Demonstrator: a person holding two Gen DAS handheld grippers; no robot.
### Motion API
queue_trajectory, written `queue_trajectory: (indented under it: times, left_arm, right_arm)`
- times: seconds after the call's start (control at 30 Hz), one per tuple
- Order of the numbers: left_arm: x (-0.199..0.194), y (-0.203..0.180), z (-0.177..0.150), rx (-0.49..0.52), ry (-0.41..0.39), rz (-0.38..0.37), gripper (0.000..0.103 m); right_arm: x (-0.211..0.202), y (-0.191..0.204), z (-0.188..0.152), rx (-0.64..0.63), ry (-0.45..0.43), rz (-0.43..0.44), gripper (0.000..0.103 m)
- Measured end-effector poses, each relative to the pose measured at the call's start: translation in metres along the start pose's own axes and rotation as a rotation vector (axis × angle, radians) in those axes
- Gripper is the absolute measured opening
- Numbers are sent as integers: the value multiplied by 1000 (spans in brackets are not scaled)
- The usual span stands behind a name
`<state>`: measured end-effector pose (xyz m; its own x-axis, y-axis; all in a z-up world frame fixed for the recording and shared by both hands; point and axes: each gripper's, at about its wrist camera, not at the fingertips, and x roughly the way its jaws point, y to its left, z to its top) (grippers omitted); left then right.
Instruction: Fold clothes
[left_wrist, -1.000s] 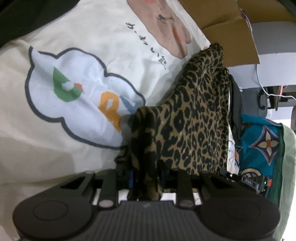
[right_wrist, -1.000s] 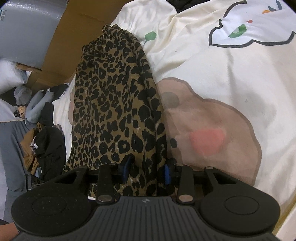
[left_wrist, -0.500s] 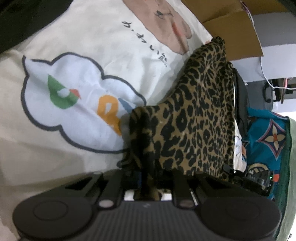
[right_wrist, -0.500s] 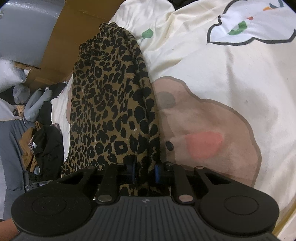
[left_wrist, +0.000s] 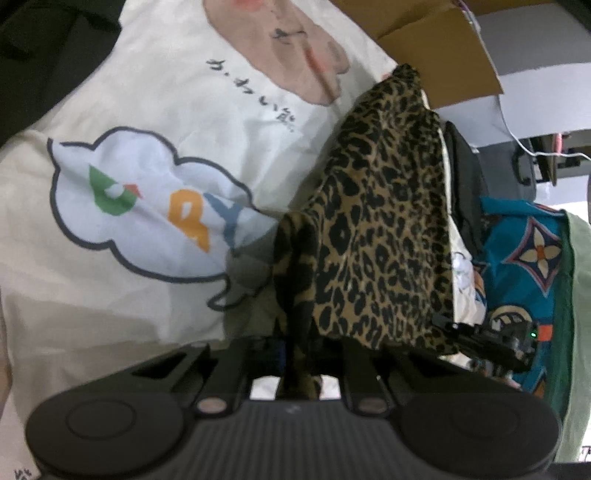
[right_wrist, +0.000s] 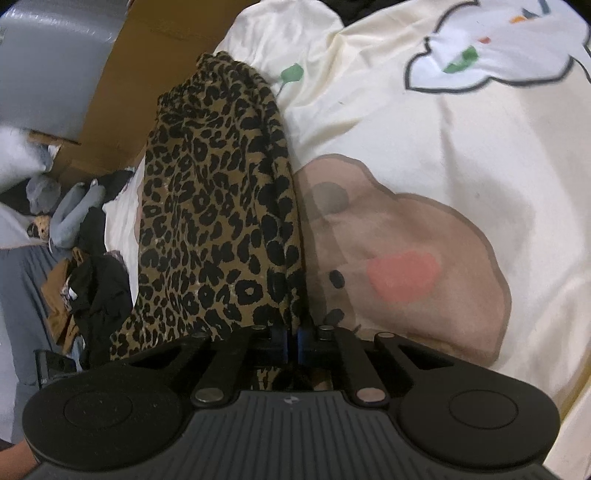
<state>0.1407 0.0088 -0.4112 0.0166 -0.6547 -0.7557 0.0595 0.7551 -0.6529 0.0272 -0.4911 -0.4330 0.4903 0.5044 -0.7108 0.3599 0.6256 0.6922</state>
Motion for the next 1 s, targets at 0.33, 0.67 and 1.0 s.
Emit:
queue_trajectory:
  times: [0.33,0.67,1.0]
  left_arm:
    - [-3,-6,4,19,30,10,9]
    - [17,17,8,-59,24,5,10]
    - [35,36,20,-95,-1,-18,16]
  right_arm:
    - [-27,-12,-8,50,-26,30,2]
    - [-26,-20,-4,51,-12,15,3]
    - [-14,-26,-5,47,-12,-3,17]
